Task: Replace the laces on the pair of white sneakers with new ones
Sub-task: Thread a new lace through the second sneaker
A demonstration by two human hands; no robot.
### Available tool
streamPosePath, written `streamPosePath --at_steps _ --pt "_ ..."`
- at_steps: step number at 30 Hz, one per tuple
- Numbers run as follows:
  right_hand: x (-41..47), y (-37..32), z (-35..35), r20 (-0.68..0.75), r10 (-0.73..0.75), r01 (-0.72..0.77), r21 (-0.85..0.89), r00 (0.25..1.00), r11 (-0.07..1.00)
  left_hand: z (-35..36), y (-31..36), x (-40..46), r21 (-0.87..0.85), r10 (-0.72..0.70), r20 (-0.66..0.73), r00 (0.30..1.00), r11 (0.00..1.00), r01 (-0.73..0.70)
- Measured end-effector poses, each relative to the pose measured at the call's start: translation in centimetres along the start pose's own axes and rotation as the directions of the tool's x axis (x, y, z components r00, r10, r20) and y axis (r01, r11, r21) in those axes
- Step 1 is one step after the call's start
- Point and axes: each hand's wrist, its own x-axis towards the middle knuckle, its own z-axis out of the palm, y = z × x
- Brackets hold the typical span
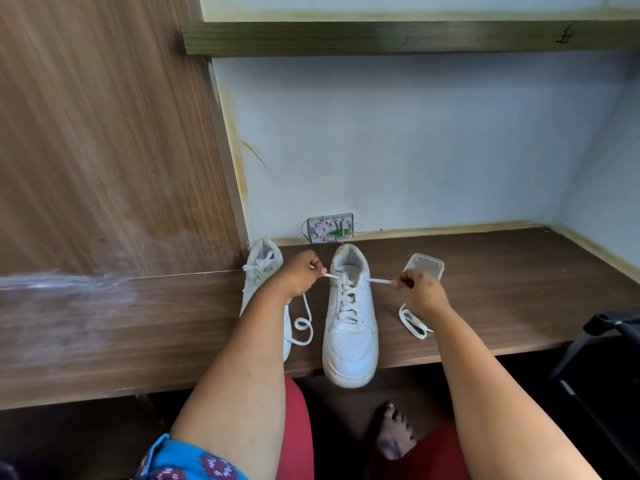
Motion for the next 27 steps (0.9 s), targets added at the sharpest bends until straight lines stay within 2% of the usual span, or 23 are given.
streamPosePath --at_steps 5,8,12,17,21,24,25,26,27 --pt "-0.3 -0.8 1.5 0.018 -0.083 0.083 0.000 0.996 0.997 -0.3 0.1 -0.4 0.187 -0.033 0.094 0.995 0.982 0.015" --pt "-0.8 -1.9 2.9 0.027 -0.131 0.130 0.035 0.991 0.991 0.9 0.7 -0.5 0.154 -0.072 0.157 0.985 0.987 0.048" --pt "-0.9 -2.5 3.2 -0.018 -0.158 0.159 0.066 0.987 0.985 1.8 0.9 -0.3 0.127 -0.027 0.123 0.992 0.992 0.011" --pt "-0.6 -2.3 2.9 -0.071 -0.092 0.102 0.142 0.993 0.985 1.0 0.8 -0.3 0.168 0.069 0.055 0.996 0.983 -0.077" --pt "-0.8 -2.9 2.7 -0.065 -0.070 0.077 0.122 0.995 0.989 0.7 0.7 -0.6 0.192 0.032 0.070 0.997 0.980 -0.045" --pt "-0.9 -3.4 1.4 0.081 0.046 -0.046 0.003 0.996 0.999 -0.5 1.3 -1.3 0.277 -0.032 0.175 0.984 0.961 -0.019" --pt "-1.0 -3.5 0.8 0.157 0.101 -0.108 0.040 0.982 0.993 -1.3 1.5 -1.7 0.312 -0.066 0.222 0.973 0.950 -0.007" --pt "-1.3 -3.7 0.2 0.281 0.162 -0.224 0.205 0.946 0.953 -2.3 2.0 -2.4 0.336 -0.091 0.259 0.962 0.942 -0.001" --pt "-1.8 -4.2 -0.3 0.451 0.190 -0.399 0.430 0.872 0.810 -3.4 2.3 -2.9 0.343 -0.112 0.281 0.953 0.939 0.009"
